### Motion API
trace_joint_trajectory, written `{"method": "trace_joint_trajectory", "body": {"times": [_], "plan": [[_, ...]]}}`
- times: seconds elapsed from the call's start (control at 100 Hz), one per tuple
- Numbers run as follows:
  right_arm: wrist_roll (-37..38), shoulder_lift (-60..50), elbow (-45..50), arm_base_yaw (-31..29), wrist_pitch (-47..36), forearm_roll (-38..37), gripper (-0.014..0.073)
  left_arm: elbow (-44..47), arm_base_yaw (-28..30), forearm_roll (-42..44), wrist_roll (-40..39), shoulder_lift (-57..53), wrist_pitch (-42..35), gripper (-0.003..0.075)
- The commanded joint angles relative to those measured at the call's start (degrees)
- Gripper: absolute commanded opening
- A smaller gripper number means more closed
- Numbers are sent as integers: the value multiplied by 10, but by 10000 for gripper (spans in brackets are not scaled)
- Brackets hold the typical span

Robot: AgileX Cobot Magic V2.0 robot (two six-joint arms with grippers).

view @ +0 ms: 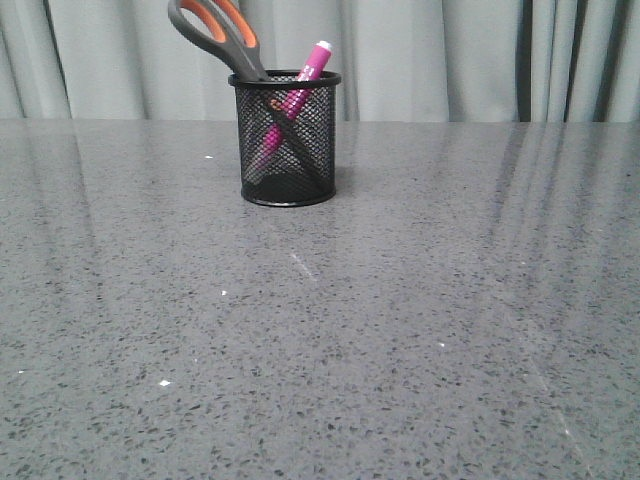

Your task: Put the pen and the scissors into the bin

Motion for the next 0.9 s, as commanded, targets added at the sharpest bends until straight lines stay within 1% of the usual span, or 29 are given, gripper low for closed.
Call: {"method": "trace_joint_trajectory", "body": {"times": [0.0,0.03,0.16,0.89], "plan": [[-4,-9,10,-5,-47,2,-57,13,-5,0,-6,-16,-45,-22],[-4,-17,9,-5,-22,2,-57,13,-5,0,-6,-16,-45,-22],[-4,-65,9,-5,14,-24,-57,13,-5,0,-6,-16,-45,-22],[-4,-62,9,-5,21,-31,-57,13,-5,0,-6,-16,-45,-22]]}}
